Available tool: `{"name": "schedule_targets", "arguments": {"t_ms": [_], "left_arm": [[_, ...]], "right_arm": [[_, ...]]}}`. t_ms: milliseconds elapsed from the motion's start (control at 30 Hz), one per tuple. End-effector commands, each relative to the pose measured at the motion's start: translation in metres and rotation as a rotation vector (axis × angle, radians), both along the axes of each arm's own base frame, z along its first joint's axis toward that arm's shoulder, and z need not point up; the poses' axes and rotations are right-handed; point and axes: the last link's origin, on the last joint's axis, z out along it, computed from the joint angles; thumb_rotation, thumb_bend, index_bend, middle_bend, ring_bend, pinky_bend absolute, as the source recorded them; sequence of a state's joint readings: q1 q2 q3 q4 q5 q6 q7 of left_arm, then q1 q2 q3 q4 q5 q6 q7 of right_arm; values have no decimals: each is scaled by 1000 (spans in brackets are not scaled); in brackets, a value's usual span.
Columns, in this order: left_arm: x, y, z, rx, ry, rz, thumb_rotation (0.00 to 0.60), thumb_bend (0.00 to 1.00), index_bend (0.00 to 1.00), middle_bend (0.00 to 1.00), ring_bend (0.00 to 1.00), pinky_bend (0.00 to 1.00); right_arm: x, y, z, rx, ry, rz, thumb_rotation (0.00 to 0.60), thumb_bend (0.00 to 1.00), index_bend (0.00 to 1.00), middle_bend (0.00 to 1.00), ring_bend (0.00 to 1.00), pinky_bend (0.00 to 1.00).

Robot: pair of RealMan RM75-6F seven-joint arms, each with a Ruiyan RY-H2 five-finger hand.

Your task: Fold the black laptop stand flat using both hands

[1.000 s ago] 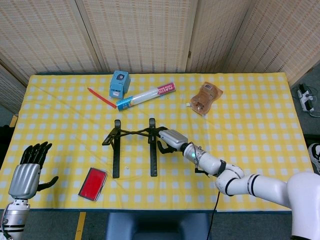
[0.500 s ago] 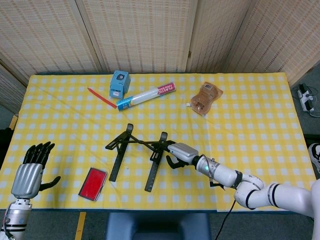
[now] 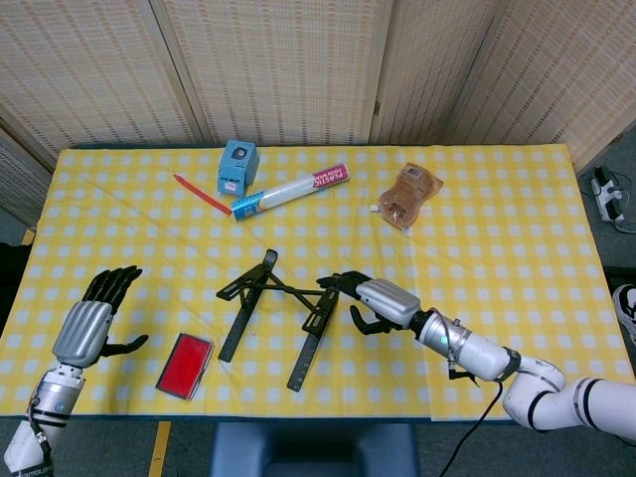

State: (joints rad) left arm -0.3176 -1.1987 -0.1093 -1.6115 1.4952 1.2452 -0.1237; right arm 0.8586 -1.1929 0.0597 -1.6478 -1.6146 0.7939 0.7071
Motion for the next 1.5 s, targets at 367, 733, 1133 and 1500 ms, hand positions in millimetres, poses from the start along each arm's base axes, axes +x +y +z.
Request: {"name": "schedule_targets", "arguments": {"t_ms": [367,733,1133,1500], "left_arm": [[68,108,-58,-417,-266,-107,600,323,63,70,64,0],[105,124,-103,-608,-411,-85,600,398,164,157,93,0],[106,122,-122,-658,-429,-70,600,408,259,303,186,0],[79,97,-102,-711,-410,-65,600,410,298,363,225,0]], "right_arm": [[-13,5,33,-105,-1,-50,600,877,0,149,129,0],[-23,5,29,-103,6,-86,600,876,0,149,129,0],[-31,3,25,-90,10,-112,600,877,0,149,129,0],[-33,3,16,-67,34,-98,600,877,0,149,129,0]]}}
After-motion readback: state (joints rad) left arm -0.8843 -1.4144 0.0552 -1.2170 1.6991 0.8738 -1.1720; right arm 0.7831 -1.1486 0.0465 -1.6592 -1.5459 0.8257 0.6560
